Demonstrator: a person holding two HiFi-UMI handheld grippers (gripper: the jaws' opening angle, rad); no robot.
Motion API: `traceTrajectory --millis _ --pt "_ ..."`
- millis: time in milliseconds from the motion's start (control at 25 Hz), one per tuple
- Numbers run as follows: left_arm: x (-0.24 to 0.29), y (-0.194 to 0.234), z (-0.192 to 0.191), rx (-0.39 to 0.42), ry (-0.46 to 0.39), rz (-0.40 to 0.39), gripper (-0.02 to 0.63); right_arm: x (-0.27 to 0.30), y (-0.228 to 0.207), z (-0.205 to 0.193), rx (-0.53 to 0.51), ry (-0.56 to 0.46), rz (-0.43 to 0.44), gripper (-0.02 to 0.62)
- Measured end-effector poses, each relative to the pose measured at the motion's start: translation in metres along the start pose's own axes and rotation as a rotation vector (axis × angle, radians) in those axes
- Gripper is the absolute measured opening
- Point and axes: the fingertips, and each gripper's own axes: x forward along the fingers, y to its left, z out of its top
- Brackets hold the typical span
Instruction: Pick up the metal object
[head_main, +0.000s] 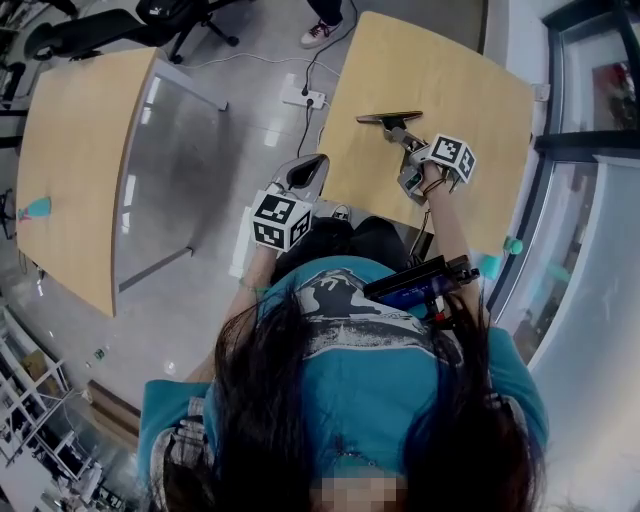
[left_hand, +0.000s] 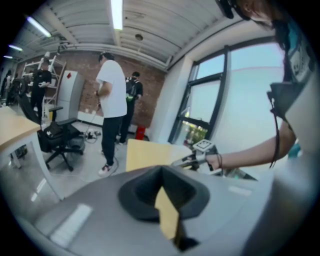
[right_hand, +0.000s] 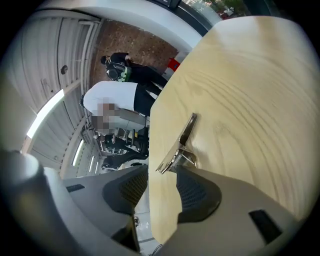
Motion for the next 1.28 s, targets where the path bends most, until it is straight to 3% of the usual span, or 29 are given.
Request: traceTrajectory --millis 320,520,680,800,1280 --pt "-0.015 0.020 -0.003 -0.025 -0.010 0.075 0.003 0.032 -0.012 0.007 0.172 0.007 -0.013 0.158" --pt "-0.027 0.033 -0.005 -0.052 -0.019 0.125 0.003 0.041 -0.025 0.011 0.196 -0.012 -0.074 0.157" --pt "-0.031 0.039 -0.009 -0.074 -0.019 0.147 0.003 0.045 -0.024 0.013 0.278 -0.019 -0.041 0.128" --pt "-0.030 0.039 -0.010 -0.081 -0.017 0.142 0.003 0.041 -0.022 0.013 0.331 -0.044 -0.017 0.104" --pt "-0.004 0.015 0.001 -0.030 -0.008 0.029 0.003 -0.017 0.040 0.006 0.280 -0.147 0.148 0.098"
